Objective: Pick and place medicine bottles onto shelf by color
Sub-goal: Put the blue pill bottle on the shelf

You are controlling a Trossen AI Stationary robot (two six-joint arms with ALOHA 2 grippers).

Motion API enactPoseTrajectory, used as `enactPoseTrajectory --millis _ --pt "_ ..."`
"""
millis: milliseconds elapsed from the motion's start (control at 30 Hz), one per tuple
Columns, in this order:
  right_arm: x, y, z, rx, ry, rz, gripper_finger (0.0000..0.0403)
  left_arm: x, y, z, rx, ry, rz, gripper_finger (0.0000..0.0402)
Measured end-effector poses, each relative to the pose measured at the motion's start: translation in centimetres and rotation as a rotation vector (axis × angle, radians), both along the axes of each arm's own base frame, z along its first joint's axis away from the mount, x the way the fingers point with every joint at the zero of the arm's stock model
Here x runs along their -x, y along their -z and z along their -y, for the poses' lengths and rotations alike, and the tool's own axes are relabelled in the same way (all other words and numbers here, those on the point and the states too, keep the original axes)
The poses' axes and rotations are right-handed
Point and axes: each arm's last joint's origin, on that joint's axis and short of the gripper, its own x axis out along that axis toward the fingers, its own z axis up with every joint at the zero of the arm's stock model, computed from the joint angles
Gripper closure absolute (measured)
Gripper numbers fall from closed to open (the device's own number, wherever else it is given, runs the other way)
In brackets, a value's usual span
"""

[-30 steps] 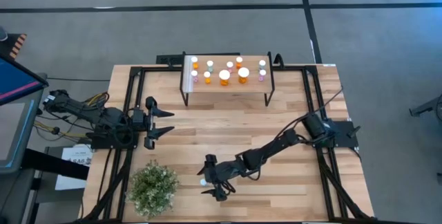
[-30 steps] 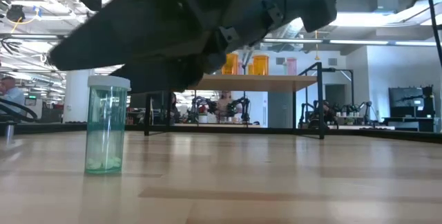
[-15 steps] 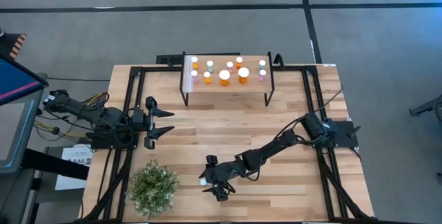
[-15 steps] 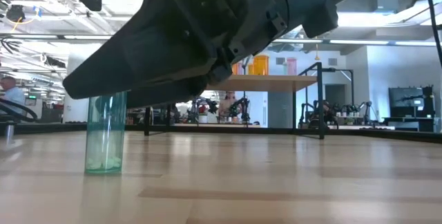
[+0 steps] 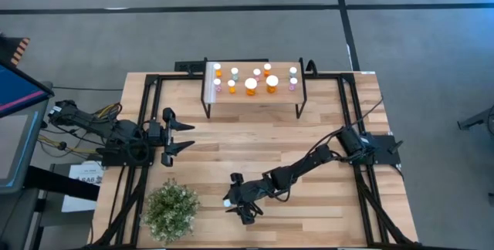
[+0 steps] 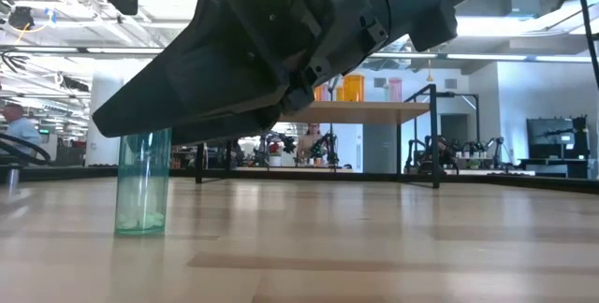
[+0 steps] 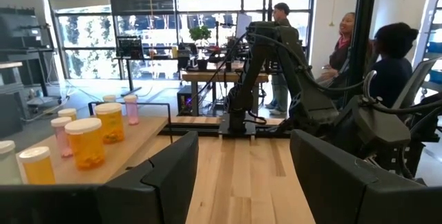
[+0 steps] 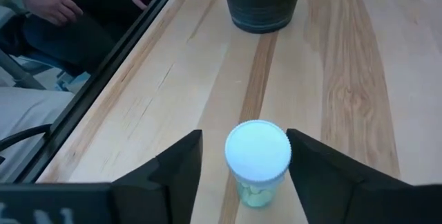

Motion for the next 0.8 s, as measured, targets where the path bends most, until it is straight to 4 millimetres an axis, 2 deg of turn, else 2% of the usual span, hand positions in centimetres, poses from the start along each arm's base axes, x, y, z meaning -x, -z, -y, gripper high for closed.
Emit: enactPoseTrajectory --millis 500,800 --pt "-0.3 -0.1 0.7 -0.007 0.019 -0.003 0.0260 0.0 0.0 0.0 0.004 -0.001 0.000 0.0182" --pt "0.2 -3.5 2.1 0.002 0.031 -0.010 0.0261 0.0 0.0 0.0 0.010 -0.001 0.000 0.0182"
